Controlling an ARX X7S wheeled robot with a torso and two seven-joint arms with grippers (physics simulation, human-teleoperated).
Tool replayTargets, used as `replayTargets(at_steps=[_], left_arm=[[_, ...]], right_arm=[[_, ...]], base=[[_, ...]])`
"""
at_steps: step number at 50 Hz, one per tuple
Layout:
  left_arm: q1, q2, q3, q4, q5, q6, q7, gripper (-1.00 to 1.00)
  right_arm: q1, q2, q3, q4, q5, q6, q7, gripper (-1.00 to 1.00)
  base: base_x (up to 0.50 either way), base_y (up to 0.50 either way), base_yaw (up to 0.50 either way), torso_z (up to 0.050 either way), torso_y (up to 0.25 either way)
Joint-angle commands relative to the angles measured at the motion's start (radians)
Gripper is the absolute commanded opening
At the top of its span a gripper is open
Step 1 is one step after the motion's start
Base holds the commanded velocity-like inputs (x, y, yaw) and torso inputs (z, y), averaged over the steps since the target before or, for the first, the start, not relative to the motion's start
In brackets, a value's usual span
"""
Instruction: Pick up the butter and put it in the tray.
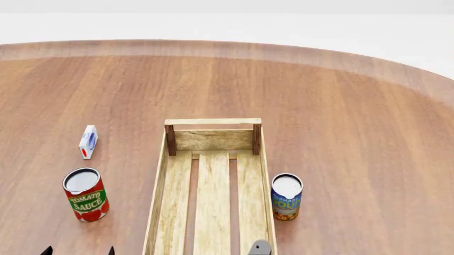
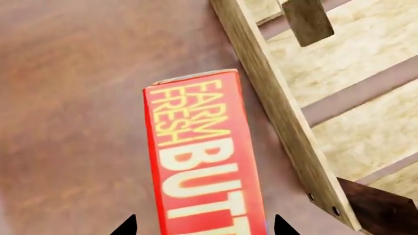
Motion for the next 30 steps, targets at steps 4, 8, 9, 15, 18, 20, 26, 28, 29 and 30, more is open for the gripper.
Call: replayTargets(at_steps=[4, 8, 9, 15, 18, 20, 26, 28, 29, 30], left_arm=[[0.0, -0.005, 0.006, 0.003, -0.005, 0.001, -0.003, 1.0], [0.0, -0.005, 0.008, 0.002, -0.005, 0.001, -0.005, 1.0], [0.0, -0.005, 0.009, 0.002, -0.006, 0.001, -0.005, 1.0], [-0.001, -0.007, 0.011, 0.002, -0.007, 0.002, -0.006, 1.0], [-0.001, -0.008, 0.012, 0.003, -0.008, 0.001, -0.007, 1.0], [0.0, -0.008, 0.013, 0.003, -0.008, 0.002, -0.008, 1.0], [-0.002, -0.009, 0.016, 0.002, -0.01, 0.003, -0.01, 1.0], [-0.002, -0.01, 0.016, 0.002, -0.01, 0.003, -0.01, 1.0], [-0.002, -0.01, 0.017, 0.002, -0.01, 0.003, -0.011, 1.0], [-0.003, -0.01, 0.017, 0.002, -0.011, 0.002, -0.011, 1.0]], right_arm=[[-0.027, -0.023, -0.019, 0.062, -0.02, -0.04, -0.018, 1.0], [-0.031, -0.024, -0.021, 0.064, -0.025, -0.047, -0.014, 1.0], [-0.032, -0.022, -0.018, 0.06, -0.025, -0.05, -0.009, 1.0], [-0.035, -0.023, -0.017, 0.06, -0.025, -0.056, -0.008, -1.0], [-0.036, -0.023, -0.016, 0.06, -0.025, -0.058, -0.006, -1.0], [-0.035, -0.021, -0.015, 0.052, -0.024, -0.054, -0.003, -1.0], [-0.038, -0.017, -0.006, 0.043, -0.021, -0.062, 0.009, -1.0], [-0.042, -0.008, 0.009, 0.017, -0.014, -0.065, 0.031, -1.0], [-0.041, -0.006, 0.012, 0.008, -0.006, -0.061, 0.032, -1.0], [-0.04, -0.003, 0.016, -0.005, 0.0, -0.054, 0.037, -1.0]], base=[[0.0, 0.0, 0.0, 0.0, 0.0], [0.0, 0.0, 0.0, 0.0, 0.0], [0.0, 0.0, 0.0, 0.0, 0.0], [0.0, 0.0, 0.0, 0.0, 0.0], [0.0, 0.0, 0.0, 0.0, 0.0], [0.0, 0.0, 0.0, 0.0, 0.0], [0.0, 0.0, 0.0, 0.0, 0.0], [0.0, 0.0, 0.0, 0.0, 0.0], [0.0, 0.0, 0.0, 0.0, 0.0], [0.0, 0.0, 0.0, 0.0, 0.0]])
